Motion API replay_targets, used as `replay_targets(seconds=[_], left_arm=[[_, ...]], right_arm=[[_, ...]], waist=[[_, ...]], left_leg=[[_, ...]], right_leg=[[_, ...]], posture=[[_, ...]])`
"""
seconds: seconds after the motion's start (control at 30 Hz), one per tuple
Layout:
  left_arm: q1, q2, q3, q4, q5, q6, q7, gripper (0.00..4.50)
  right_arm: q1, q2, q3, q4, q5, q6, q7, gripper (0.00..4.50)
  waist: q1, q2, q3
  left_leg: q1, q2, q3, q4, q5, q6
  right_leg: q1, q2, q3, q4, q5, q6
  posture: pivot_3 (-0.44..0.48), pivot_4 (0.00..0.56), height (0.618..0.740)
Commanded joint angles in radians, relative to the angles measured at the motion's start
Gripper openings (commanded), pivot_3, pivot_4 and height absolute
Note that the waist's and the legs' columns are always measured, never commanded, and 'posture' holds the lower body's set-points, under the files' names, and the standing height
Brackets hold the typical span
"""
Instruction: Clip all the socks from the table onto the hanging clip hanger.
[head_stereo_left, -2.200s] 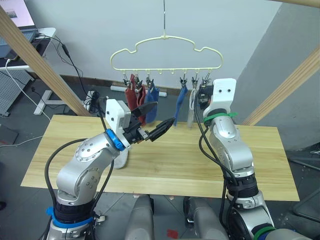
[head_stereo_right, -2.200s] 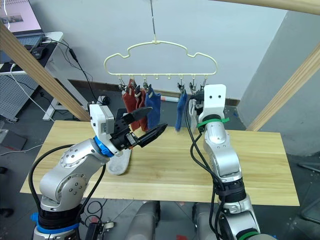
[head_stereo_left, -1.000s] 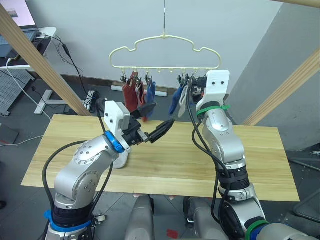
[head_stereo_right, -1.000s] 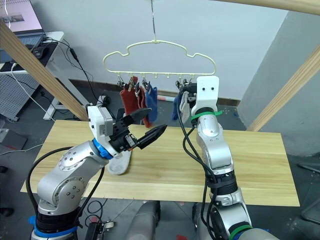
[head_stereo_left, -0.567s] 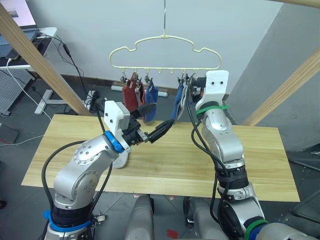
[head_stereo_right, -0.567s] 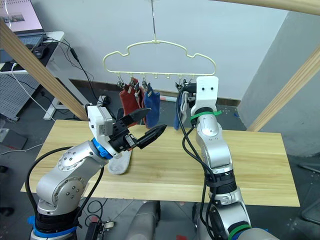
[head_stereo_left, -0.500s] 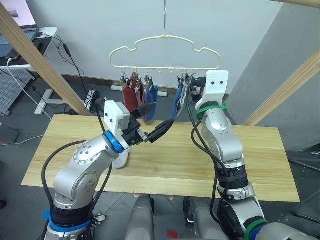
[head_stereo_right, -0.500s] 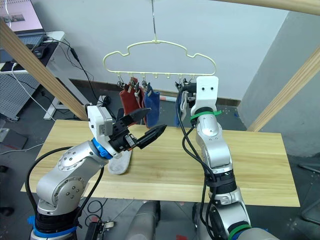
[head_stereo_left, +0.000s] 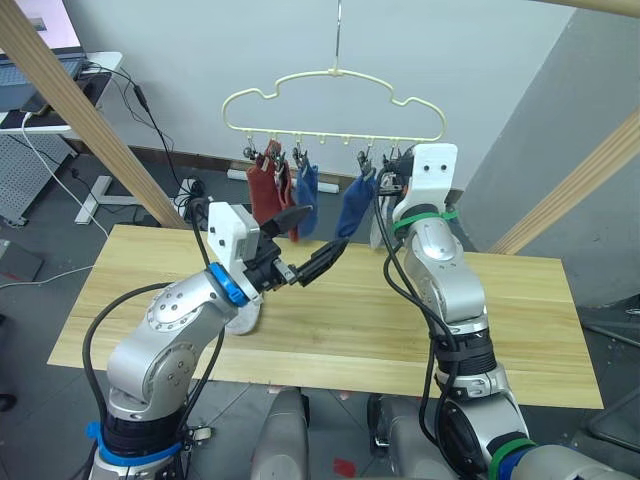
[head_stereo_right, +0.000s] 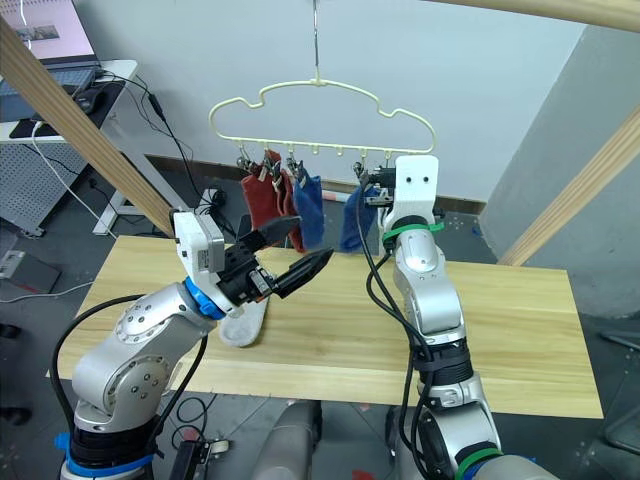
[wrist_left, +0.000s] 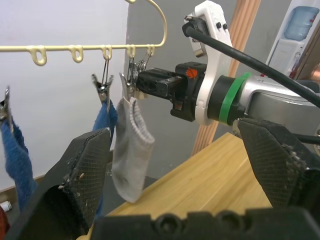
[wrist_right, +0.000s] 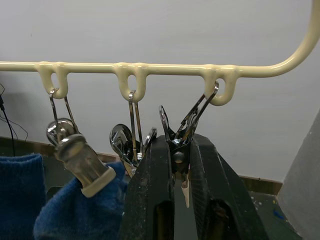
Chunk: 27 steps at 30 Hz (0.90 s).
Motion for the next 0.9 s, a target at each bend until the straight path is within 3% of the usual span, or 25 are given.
replay_targets(seconds=[0.03,0.27,0.47,0.9], left_arm=[[0.005,0.001,-0.005,-0.058,-0.016,-0.015,-0.006,4.50],[0.003,0.002,-0.004,-0.053,-0.013,-0.017,-0.006,4.50],[0.002,0.002,-0.004,-0.053,-0.013,-0.018,-0.006,4.50],[0.010,0.003,-0.003,-0.064,-0.016,-0.014,-0.002,4.50]], right_arm=[[-0.014,-0.004,0.007,-0.040,-0.010,-0.020,0.006,0.10],[-0.006,-0.011,0.007,-0.047,-0.018,-0.016,0.017,0.10],[-0.018,-0.004,0.015,-0.043,-0.027,-0.023,0.012,2.14],[-0.034,0.003,0.007,-0.030,-0.026,-0.032,0.004,2.14]], waist=[[0.000,0.000,0.000],[0.000,0.000,0.000],[0.000,0.000,0.000],[0.001,0.000,0.000]], left_leg=[[0.000,0.000,0.000,0.000,0.000,0.000],[0.000,0.000,0.000,0.000,0.000,0.000],[0.000,0.000,0.000,0.000,0.000,0.000],[0.000,0.000,0.000,0.000,0.000,0.000]], right_leg=[[0.000,0.000,0.000,0.000,0.000,0.000],[0.000,0.000,0.000,0.000,0.000,0.000],[0.000,0.000,0.000,0.000,0.000,0.000],[0.000,0.000,0.000,0.000,0.000,0.000]], posture=[[0.249,0.287,0.740],[0.247,0.285,0.740],[0.248,0.285,0.740],[0.256,0.286,0.740]])
